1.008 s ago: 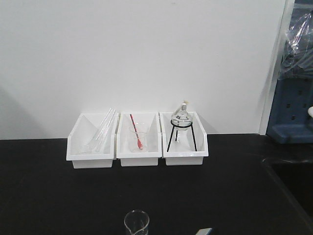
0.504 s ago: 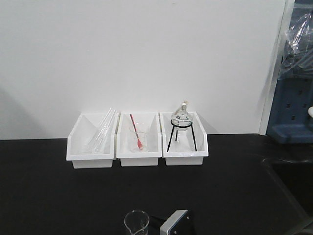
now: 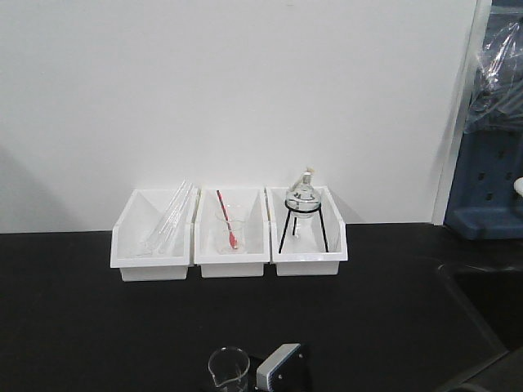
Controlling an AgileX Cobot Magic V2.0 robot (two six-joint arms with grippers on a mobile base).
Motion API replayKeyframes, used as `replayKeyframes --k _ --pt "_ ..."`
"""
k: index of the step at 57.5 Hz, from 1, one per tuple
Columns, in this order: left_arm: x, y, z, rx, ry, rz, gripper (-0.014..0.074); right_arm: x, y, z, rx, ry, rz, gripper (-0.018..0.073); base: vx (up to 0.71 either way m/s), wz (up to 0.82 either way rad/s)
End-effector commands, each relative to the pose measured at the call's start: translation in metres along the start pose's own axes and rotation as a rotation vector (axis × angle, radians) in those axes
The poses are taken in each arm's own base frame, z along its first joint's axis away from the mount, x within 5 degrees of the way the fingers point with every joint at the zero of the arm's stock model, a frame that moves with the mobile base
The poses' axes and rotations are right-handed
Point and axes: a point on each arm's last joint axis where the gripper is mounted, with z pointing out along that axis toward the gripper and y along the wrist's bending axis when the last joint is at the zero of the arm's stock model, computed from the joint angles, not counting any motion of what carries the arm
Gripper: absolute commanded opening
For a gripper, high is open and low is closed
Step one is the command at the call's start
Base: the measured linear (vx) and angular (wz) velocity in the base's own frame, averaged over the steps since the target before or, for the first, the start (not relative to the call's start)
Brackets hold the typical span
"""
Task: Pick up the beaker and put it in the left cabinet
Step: 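Close the right gripper around the beaker and lift it, then retract the right arm holding the beaker away from the counter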
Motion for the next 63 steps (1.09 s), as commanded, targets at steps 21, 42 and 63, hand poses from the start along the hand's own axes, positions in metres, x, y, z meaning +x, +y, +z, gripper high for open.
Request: replayKeyframes --k 21,42,63 --pt "-0.003 0.000 -0.001 -0.004 -0.087 -0.012 0.0001 -0.063 0.002 0.000 -0.031 -0.123 -0.039 -0.0012 0.00 0.00" --pt "-0.003 0.000 -0.001 -0.004 -0.087 -0.012 0.0001 -0.151 0.013 -0.030 0.003 0.141 -0.093 -0.0006 0.00 0.00" --pt "-0.003 0.000 -0.001 -0.004 -0.087 -0.012 0.0001 -0.185 0.041 -0.133 0.179 0.265 -0.086 -0.0005 0.00 0.00"
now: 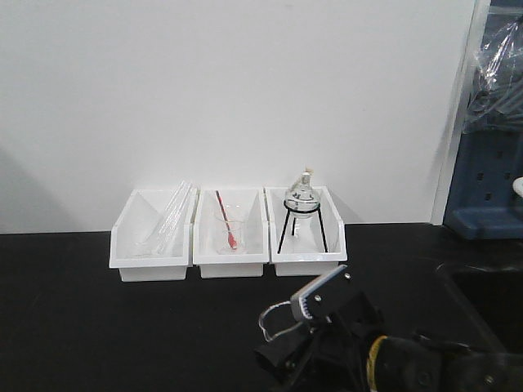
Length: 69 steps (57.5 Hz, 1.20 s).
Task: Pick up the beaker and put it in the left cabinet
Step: 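Retract the right arm holding the beaker away from the counter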
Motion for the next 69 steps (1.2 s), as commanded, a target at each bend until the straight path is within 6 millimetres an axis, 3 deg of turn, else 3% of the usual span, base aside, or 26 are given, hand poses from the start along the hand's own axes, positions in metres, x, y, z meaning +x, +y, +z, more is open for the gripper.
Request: replayKeyframes --k 1,27,45,58,69 --pt "-0.003 0.000 -0.001 -0.004 -0.087 -0.012 0.0001 -0.011 0.005 -0.033 0.010 -0.084 0.012 -0.0006 0.00 0.00" --pt "-0.003 0.000 -0.001 -0.004 -0.087 -0.012 0.0001 0.036 0.024 -0.128 0.117 -0.123 0.077 -0.0005 0.00 0.00" --pt "-0.003 0.000 -0.001 -0.004 -0.087 -0.012 0.0001 0.059 0.026 -0.184 0.280 -0.183 0.093 -0.0005 0.00 0.00" --pt "-0.003 0.000 -0.001 -0.004 -0.087 -0.012 0.0001 0.063 0.025 -0.212 0.368 -0.260 0.117 -0.0005 0.00 0.00" --pt "-0.003 0.000 -0.001 -0.004 -0.087 -0.012 0.0001 0.066 0.023 -0.216 0.404 -0.241 0.117 -0.0005 0.00 0.00"
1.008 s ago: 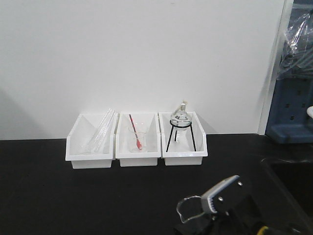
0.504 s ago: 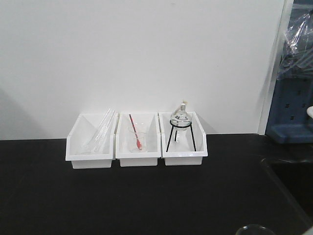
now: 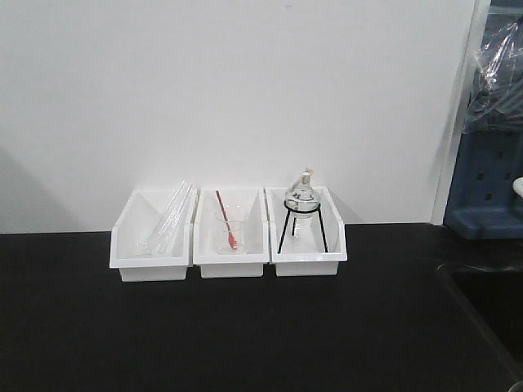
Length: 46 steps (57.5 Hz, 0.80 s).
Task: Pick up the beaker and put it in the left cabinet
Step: 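Retract the right arm holding the beaker away from the counter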
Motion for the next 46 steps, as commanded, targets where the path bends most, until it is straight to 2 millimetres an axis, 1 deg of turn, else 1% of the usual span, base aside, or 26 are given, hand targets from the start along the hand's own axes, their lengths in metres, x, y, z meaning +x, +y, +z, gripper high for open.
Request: replayKeyframes --k 1,46 --pt "-0.0032 0.0003 -0.0014 -0.004 -0.087 -0.012 0.0001 -0.0119 0.0007 -0.0020 -0.013 -0.054 -0.021 -0.0005 0.00 0.00" --pt "-0.0032 0.0003 -0.0014 -0.004 -0.087 -0.012 0.0001 -0.0119 0.0007 -0.0020 -0.013 -0.054 -0.022 -0.0005 0.00 0.00"
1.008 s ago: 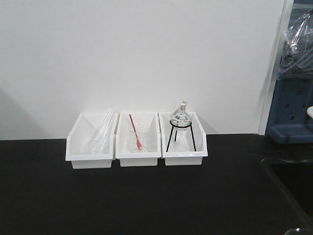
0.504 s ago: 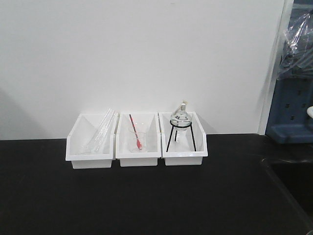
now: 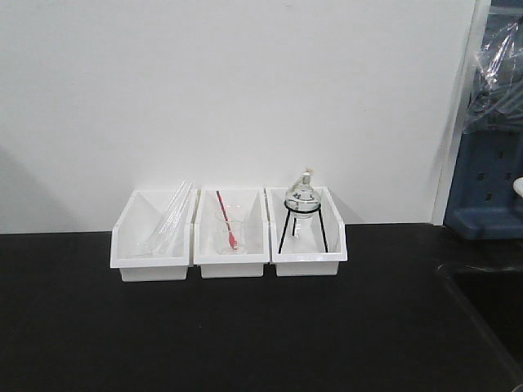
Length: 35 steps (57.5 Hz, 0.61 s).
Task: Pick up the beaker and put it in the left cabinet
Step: 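Retract the right arm holding the beaker away from the counter, then drive the base along the benches while holding the beaker in the right gripper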
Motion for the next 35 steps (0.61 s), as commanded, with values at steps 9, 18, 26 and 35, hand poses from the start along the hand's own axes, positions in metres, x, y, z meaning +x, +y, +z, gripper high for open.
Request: replayKeyframes --k 9,18,26,35 --pt "-0.0032 0.0003 -0.0014 -0.004 -0.087 -0.012 0.0001 -0.0131 0.0016 -0.0022 -0.023 -0.064 -0.021 -0.0005 0.00 0.02" --pt "-0.0032 0.0003 -0.0014 -0.004 -0.087 -0.012 0.0001 -0.0131 0.0016 -0.0022 -0.023 -0.064 -0.021 -0.0005 -0.02 0.07" --pt "-0.0032 0.0003 -0.0014 -0.004 -0.087 -0.012 0.0001 -0.0131 0.0016 -0.0022 -0.023 -0.064 -0.021 -0.0005 -0.04 0.14" --pt "-0.0032 0.0003 -0.0014 -0.004 -0.087 -0.012 0.0001 -0.0131 0.0016 -0.0022 -0.023 -0.064 -0.021 -0.0005 -0.06 0.23"
